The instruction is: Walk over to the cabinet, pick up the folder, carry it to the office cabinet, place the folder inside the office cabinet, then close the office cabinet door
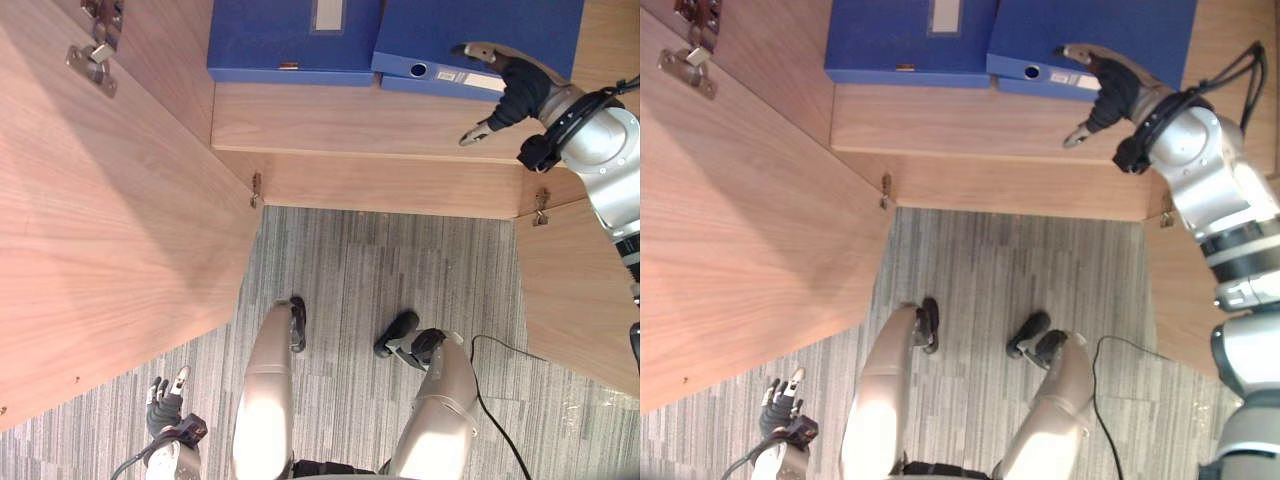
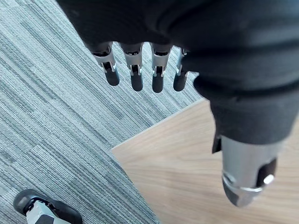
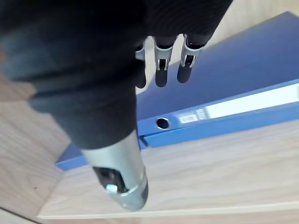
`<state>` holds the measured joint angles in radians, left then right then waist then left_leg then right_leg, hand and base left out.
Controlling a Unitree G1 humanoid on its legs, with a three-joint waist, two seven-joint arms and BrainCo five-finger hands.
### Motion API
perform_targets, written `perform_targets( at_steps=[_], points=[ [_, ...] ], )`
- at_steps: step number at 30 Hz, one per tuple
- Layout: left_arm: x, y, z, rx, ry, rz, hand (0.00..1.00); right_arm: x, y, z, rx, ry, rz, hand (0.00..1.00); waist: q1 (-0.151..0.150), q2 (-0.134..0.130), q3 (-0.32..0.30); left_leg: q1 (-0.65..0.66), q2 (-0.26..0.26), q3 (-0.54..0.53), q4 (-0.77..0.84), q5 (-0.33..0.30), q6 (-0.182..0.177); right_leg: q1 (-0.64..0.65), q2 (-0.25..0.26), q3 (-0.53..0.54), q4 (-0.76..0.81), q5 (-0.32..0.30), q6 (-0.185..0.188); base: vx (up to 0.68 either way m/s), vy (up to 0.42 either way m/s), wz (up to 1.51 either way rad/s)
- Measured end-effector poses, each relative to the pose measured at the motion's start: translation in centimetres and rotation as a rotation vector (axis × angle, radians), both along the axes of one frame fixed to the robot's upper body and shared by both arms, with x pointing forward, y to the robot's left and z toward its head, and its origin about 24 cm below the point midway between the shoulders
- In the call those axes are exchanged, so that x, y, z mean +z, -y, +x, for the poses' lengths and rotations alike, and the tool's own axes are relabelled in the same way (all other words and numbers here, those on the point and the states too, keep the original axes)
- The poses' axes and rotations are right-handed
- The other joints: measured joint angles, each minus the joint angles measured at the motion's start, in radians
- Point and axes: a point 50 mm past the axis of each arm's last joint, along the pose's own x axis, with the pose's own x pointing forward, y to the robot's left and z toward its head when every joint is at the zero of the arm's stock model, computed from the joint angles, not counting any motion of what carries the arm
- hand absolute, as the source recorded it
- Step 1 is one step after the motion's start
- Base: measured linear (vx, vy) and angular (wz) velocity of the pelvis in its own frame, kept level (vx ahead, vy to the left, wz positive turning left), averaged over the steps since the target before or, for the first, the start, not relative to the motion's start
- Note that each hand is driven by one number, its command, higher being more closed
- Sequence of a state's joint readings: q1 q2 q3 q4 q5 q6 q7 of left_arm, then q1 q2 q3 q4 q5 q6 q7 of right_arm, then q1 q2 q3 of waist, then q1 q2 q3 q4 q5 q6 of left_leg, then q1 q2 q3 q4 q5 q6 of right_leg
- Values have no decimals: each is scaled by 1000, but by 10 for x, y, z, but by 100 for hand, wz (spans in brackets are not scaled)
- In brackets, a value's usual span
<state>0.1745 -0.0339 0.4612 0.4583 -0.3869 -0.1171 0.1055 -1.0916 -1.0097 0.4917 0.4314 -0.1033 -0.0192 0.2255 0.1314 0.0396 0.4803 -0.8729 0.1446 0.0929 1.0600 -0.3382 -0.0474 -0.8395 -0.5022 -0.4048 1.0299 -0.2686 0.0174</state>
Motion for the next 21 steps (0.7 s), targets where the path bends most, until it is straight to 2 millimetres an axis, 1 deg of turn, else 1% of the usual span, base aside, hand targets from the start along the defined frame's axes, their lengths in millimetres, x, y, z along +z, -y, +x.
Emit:
perform_targets(
  at_steps=[5,8,11,16,18,21],
  points=[
    [0,-1,0,3,0,3,0,-6,22,4,-88,-20,50,0,-5,1,0,-31,1,-4,29,-1,0,-29,-10,4,33,-6,-7,-46,-2,2],
    [1,-1,1,5,0,6,0,-6,31,4,-126,-7,74,0,-5,2,1,-54,1,-6,48,0,1,-54,-16,8,54,-9,-11,-23,-1,2],
    [3,-2,2,5,11,12,0,-11,35,7,-162,-25,59,0,-5,2,1,-58,0,-10,56,0,0,-57,-20,9,68,-16,-12,-26,-14,4],
    [5,-3,3,4,19,16,0,-13,37,8,-177,-26,68,0,-5,3,0,-71,0,-14,57,1,-6,-69,-22,9,75,-19,-14,0,0,0],
    [5,-3,3,4,19,17,0,-20,41,12,-200,-43,91,0,-5,3,0,-71,-1,-14,54,4,-4,-70,-22,9,76,-20,-15,0,0,0],
    [6,-3,4,5,23,19,0,-21,45,12,-222,-25,104,0,-5,4,0,-69,-5,-14,45,9,-4,-70,-25,8,75,-21,-17,5,-17,4]
  ],
)
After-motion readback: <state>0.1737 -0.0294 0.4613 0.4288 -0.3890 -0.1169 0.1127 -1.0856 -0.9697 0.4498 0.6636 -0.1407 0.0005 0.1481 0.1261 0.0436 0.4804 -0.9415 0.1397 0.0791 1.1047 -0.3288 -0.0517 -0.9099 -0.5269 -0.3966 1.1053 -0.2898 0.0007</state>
